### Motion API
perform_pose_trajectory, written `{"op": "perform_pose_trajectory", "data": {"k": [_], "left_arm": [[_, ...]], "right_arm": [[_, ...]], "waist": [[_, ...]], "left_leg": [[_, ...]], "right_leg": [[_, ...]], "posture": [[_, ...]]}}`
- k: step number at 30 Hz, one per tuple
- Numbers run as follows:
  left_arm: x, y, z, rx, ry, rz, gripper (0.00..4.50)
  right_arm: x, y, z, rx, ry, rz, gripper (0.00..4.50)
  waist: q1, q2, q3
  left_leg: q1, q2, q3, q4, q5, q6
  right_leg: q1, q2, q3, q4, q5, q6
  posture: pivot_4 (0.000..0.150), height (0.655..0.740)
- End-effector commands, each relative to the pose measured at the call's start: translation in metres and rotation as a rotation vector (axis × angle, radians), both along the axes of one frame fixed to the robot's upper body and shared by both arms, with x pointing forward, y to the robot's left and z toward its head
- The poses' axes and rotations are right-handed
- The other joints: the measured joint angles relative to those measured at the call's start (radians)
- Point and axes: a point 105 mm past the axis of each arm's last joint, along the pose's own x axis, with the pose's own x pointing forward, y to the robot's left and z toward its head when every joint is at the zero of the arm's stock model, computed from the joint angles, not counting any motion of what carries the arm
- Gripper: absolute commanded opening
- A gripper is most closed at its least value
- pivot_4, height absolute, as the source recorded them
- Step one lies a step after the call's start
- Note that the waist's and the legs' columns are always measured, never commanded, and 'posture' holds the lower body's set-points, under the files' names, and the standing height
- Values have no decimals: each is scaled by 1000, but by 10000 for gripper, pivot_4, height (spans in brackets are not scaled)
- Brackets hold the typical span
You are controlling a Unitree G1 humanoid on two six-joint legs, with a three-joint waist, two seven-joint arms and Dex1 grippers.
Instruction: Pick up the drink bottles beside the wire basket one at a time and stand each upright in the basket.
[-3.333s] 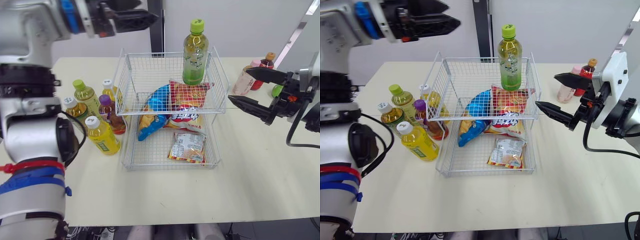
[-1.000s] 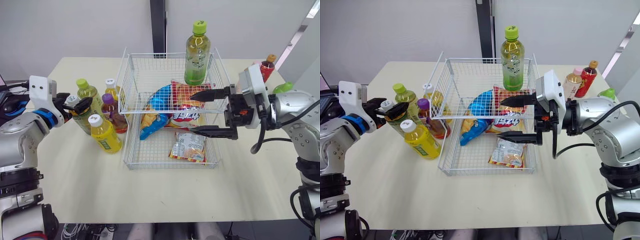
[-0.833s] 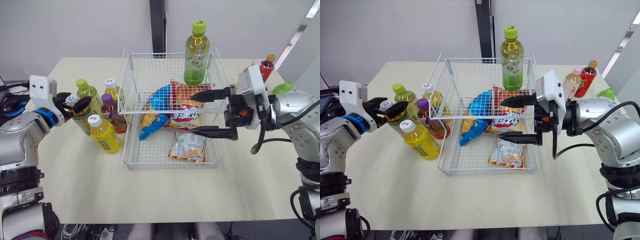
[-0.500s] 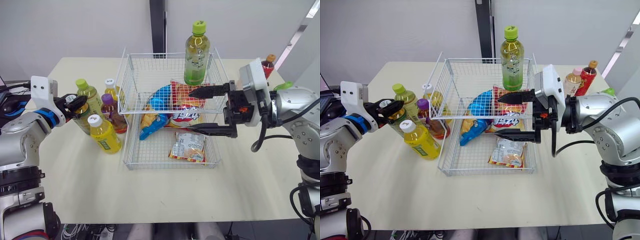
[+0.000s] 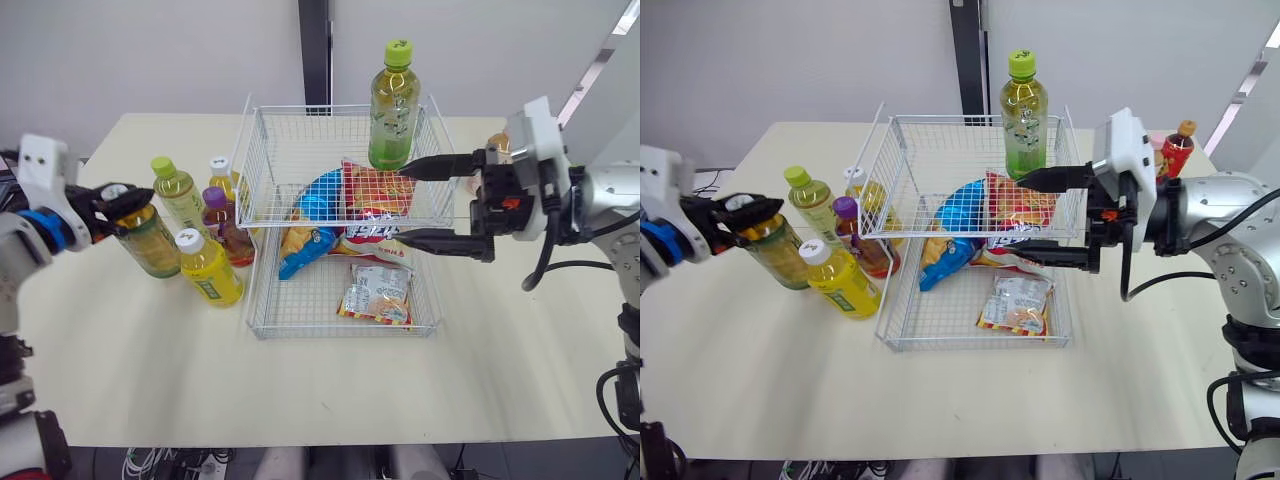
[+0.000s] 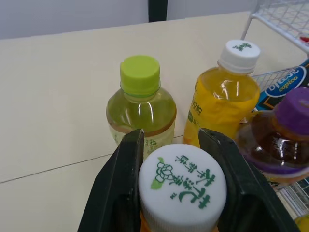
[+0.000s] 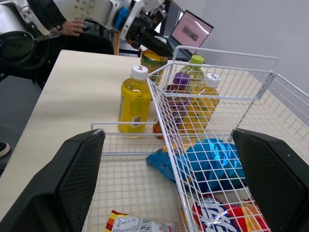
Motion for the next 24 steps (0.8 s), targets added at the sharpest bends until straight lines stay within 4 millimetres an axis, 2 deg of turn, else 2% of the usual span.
{"op": "perform_pose_trajectory", "data": {"k": [1,8,14,19,24], "left_arm": [[-21,-6,80,33,-175,-89,13824],[-24,-26,147,0,-284,-222,13824],[-5,-58,202,-21,-416,-323,13824],[11,-102,223,-13,-448,-448,13824],[28,-149,224,5,-433,-564,13824]], "right_arm": [[-5,-10,17,14,-55,-20,45000],[-7,-14,17,15,-44,-44,45000],[-10,-17,14,38,-31,-77,45000],[-12,-21,13,47,-29,-107,45000],[-14,-23,12,63,-33,-143,45000]], "waist": [[2,-2,1],[1,-2,2],[-1,-3,2],[-1,-3,3],[-3,-3,3]], "left_leg": [[-1,0,-1,0,0,0],[-1,-2,1,0,0,0],[-3,-2,3,3,0,0],[-4,-5,4,3,0,0],[-4,-5,3,3,0,1]], "right_leg": [[0,1,-1,0,0,0],[0,0,0,0,0,1],[0,1,-1,0,0,3],[0,-1,0,1,-1,5],[0,-2,0,1,-2,6]], "posture": [[1500,7400],[1500,7400],[1500,7400],[1500,7400],[1500,7400]]}}
